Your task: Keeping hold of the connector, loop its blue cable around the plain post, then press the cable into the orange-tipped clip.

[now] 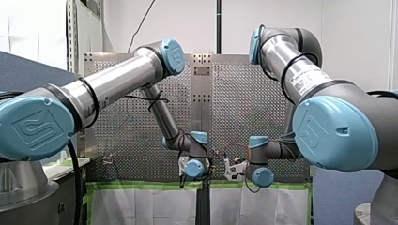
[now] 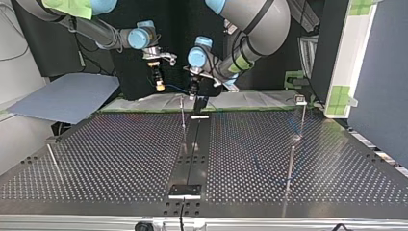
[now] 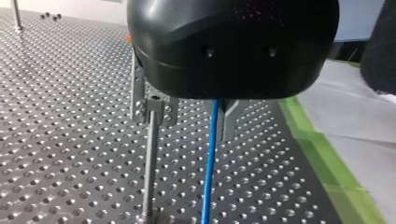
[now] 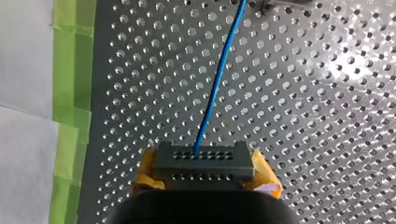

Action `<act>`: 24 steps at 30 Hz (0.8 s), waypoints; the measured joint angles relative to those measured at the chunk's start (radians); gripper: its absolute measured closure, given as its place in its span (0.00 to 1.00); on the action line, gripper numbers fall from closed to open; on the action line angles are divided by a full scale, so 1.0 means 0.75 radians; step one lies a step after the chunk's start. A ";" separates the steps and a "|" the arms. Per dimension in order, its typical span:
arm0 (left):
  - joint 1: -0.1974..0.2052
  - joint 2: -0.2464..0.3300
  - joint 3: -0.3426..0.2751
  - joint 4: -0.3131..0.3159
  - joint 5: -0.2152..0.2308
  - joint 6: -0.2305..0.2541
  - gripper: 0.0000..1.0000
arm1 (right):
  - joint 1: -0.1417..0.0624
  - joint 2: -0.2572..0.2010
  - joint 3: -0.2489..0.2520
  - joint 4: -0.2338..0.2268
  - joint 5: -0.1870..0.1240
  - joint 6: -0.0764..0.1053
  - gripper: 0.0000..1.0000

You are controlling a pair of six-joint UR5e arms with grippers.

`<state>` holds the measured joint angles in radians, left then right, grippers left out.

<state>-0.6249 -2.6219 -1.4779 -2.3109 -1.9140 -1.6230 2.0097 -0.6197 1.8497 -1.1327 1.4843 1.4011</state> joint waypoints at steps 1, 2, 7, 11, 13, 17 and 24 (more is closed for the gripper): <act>0.001 -0.001 0.007 -0.001 -0.005 -0.004 1.00 | -0.002 0.000 -0.006 0.004 0.000 -0.001 1.00; 0.002 -0.001 0.011 -0.004 -0.010 -0.006 1.00 | -0.004 0.000 -0.010 0.006 -0.001 -0.001 1.00; 0.011 -0.001 0.021 -0.014 -0.048 -0.008 1.00 | -0.014 0.000 -0.024 0.004 -0.003 -0.004 1.00; 0.013 -0.001 0.029 -0.016 -0.064 -0.006 1.00 | -0.022 0.000 -0.035 0.004 -0.011 -0.005 1.00; 0.014 -0.001 0.038 -0.017 -0.067 -0.006 1.00 | -0.026 0.000 -0.039 0.007 -0.014 -0.007 1.00; 0.014 0.000 0.063 -0.022 -0.071 -0.010 1.00 | -0.037 0.000 -0.046 0.010 -0.018 -0.009 1.00; 0.015 0.000 0.123 -0.042 -0.068 -0.029 1.00 | -0.055 0.001 -0.066 0.018 -0.030 -0.009 1.00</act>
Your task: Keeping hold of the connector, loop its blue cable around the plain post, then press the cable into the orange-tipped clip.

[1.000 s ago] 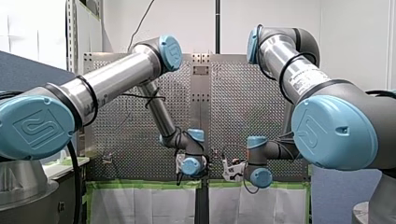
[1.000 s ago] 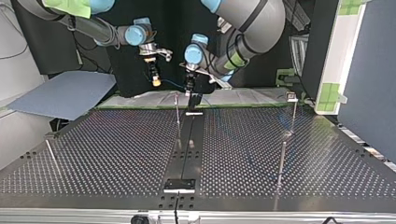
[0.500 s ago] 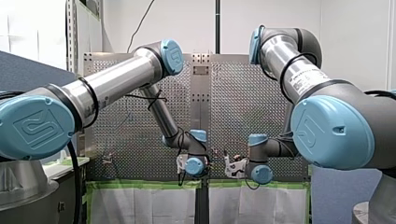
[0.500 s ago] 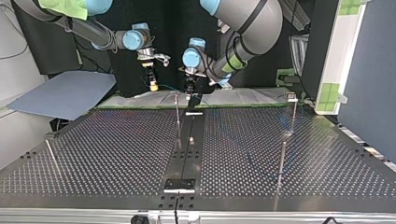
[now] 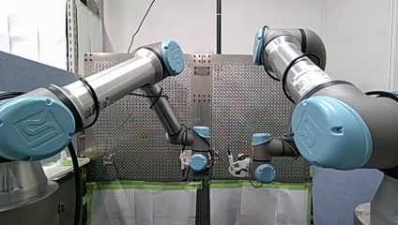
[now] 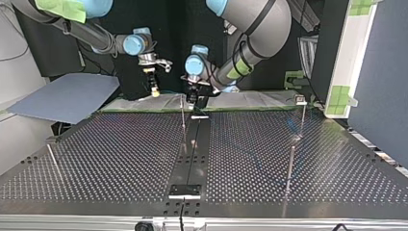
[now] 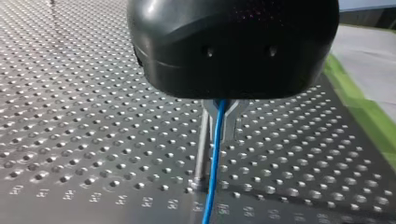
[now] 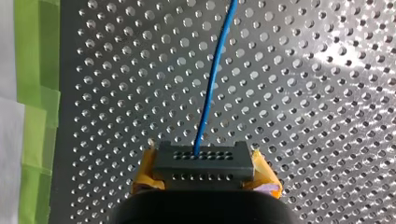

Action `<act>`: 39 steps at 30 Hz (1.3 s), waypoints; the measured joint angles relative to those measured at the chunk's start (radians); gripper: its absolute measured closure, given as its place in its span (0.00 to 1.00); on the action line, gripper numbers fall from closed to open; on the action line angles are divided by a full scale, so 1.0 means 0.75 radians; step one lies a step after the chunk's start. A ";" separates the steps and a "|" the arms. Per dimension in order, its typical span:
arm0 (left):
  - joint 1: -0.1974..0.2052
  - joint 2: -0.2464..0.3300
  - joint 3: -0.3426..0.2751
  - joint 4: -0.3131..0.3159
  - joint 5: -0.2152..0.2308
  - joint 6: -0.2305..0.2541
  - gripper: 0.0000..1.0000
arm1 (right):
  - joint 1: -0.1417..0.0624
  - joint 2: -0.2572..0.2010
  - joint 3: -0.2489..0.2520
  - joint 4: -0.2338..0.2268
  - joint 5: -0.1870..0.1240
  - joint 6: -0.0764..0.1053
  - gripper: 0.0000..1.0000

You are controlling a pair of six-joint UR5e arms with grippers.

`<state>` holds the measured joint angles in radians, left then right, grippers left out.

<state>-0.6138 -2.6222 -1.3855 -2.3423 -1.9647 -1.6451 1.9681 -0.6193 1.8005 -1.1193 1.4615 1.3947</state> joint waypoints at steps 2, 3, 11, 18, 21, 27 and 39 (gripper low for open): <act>0.001 0.000 0.015 -0.002 0.004 -0.012 1.00 | -0.004 0.000 -0.012 0.012 -0.004 -0.001 1.00; 0.002 0.000 0.023 -0.002 0.005 -0.016 1.00 | -0.006 0.000 -0.018 0.018 -0.006 -0.001 1.00; 0.005 -0.001 0.108 -0.067 0.009 -0.025 1.00 | -0.018 0.000 -0.074 0.070 -0.022 -0.003 1.00; 0.009 -0.001 0.171 -0.121 0.009 -0.026 1.00 | -0.026 0.000 -0.115 0.106 -0.029 -0.009 1.00; 0.011 -0.001 0.189 -0.132 0.008 -0.026 1.00 | -0.031 0.000 -0.132 0.117 -0.034 -0.010 1.00; 0.012 -0.002 0.207 -0.148 0.006 -0.026 1.00 | -0.038 0.000 -0.174 0.149 -0.046 -0.010 1.00; 0.016 -0.002 0.208 -0.169 -0.012 -0.021 1.00 | -0.056 0.000 -0.216 0.190 -0.083 -0.012 1.00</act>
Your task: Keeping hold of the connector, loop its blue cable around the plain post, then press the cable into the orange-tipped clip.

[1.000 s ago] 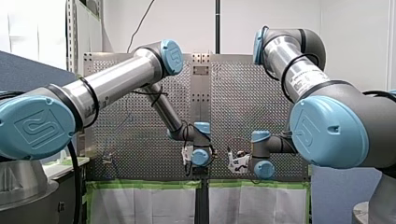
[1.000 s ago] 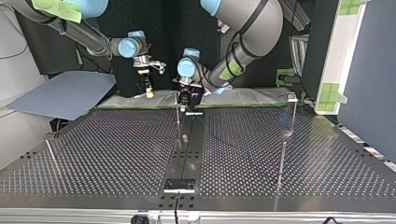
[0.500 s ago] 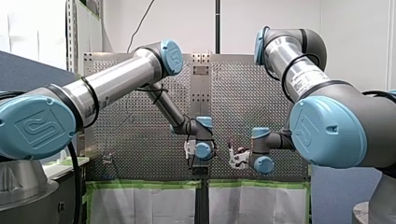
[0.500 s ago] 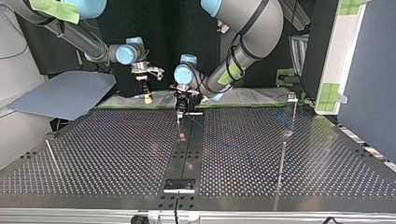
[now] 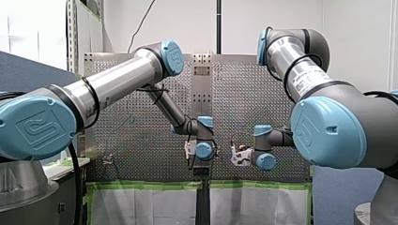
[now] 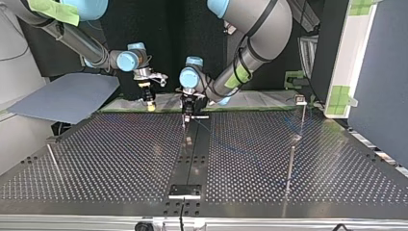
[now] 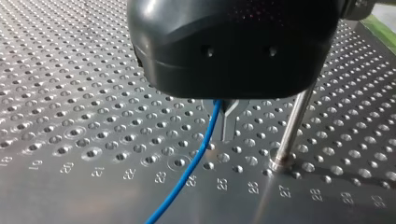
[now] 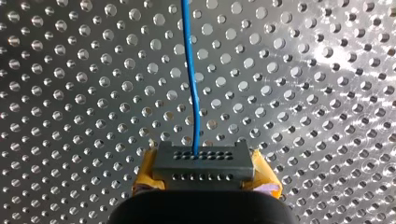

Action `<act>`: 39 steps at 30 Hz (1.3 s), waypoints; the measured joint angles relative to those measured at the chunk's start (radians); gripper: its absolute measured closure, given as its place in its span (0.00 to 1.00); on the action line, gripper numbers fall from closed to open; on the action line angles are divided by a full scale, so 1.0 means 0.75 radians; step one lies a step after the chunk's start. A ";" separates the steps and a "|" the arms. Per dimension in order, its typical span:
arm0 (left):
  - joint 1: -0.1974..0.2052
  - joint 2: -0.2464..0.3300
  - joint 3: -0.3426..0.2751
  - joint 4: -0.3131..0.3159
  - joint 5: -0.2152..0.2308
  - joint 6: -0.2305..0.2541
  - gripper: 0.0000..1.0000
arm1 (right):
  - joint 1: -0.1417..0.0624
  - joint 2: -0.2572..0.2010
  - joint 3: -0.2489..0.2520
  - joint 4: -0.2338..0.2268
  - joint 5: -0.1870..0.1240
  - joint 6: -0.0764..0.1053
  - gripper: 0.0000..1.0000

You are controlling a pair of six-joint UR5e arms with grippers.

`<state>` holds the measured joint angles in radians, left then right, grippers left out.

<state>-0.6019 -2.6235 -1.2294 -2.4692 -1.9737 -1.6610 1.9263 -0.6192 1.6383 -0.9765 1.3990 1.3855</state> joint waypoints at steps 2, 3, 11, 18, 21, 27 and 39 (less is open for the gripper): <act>0.000 0.000 0.000 -0.004 -0.010 0.001 1.00 | -0.007 0.000 0.000 0.001 -0.009 0.000 1.00; 0.000 0.000 0.000 -0.006 -0.014 0.001 1.00 | -0.009 0.000 0.000 0.001 -0.012 0.000 1.00; -0.003 0.000 -0.001 -0.044 -0.050 0.008 1.00 | -0.037 0.000 -0.001 0.004 -0.018 -0.002 1.00; -0.006 0.000 -0.005 -0.109 -0.107 0.021 1.00 | -0.057 0.000 -0.001 0.033 -0.018 -0.001 1.00; -0.007 0.000 -0.006 -0.145 -0.141 0.025 1.00 | -0.067 0.000 -0.001 0.045 -0.018 0.003 1.00; -0.006 0.000 -0.006 -0.191 -0.166 0.032 1.00 | -0.076 0.000 0.000 0.070 -0.016 0.003 1.00; -0.010 0.000 -0.007 -0.197 -0.158 0.032 0.90 | -0.078 0.000 0.001 0.089 -0.016 -0.003 1.00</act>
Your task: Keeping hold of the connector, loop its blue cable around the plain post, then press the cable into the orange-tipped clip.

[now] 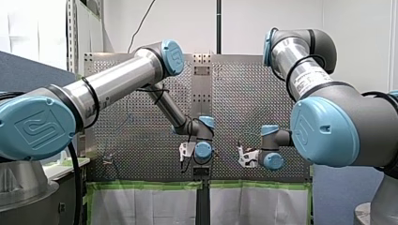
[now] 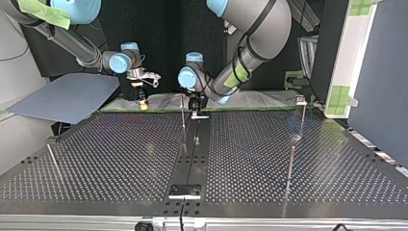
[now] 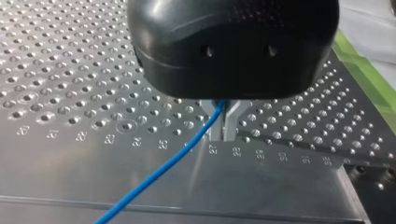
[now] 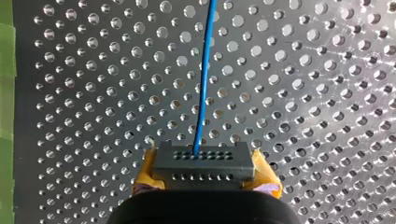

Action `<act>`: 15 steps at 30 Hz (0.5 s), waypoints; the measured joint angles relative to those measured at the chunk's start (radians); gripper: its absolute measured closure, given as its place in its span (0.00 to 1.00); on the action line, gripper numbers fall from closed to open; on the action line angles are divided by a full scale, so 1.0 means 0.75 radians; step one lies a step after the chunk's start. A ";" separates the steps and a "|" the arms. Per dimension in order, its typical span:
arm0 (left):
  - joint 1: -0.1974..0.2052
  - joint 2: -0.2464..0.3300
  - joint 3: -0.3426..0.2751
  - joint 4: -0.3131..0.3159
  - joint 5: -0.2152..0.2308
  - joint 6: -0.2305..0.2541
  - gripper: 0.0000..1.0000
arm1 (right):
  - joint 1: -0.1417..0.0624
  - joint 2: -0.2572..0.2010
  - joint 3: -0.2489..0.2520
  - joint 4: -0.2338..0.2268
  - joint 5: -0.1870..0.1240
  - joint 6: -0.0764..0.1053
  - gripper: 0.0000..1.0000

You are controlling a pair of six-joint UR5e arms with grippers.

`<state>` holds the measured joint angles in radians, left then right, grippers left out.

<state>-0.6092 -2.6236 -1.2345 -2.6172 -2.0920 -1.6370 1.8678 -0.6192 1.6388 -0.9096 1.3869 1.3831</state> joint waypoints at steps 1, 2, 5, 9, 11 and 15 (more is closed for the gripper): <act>0.000 0.000 0.000 0.000 0.005 0.000 0.90 | 0.000 0.000 0.000 0.001 0.000 0.000 1.00; 0.001 0.000 0.000 0.000 0.008 0.000 0.85 | 0.000 0.000 0.000 0.001 0.000 0.000 1.00; 0.003 0.000 0.000 -0.002 0.020 0.003 0.38 | 0.001 0.000 0.000 0.002 -0.001 -0.001 1.00; 0.006 0.000 -0.001 -0.034 0.021 0.027 0.38 | 0.004 0.000 0.000 0.002 -0.002 -0.001 1.00; 0.008 0.000 -0.007 -0.043 0.019 0.040 0.40 | 0.005 0.000 -0.001 0.002 -0.002 -0.001 1.00; 0.016 0.000 -0.025 -0.048 0.043 0.065 0.40 | 0.007 0.000 -0.001 0.002 -0.002 -0.001 1.00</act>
<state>-0.5972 -2.6236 -1.2533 -2.6531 -2.0599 -1.5882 1.8733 -0.6192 1.6383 -0.9084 1.3857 1.3824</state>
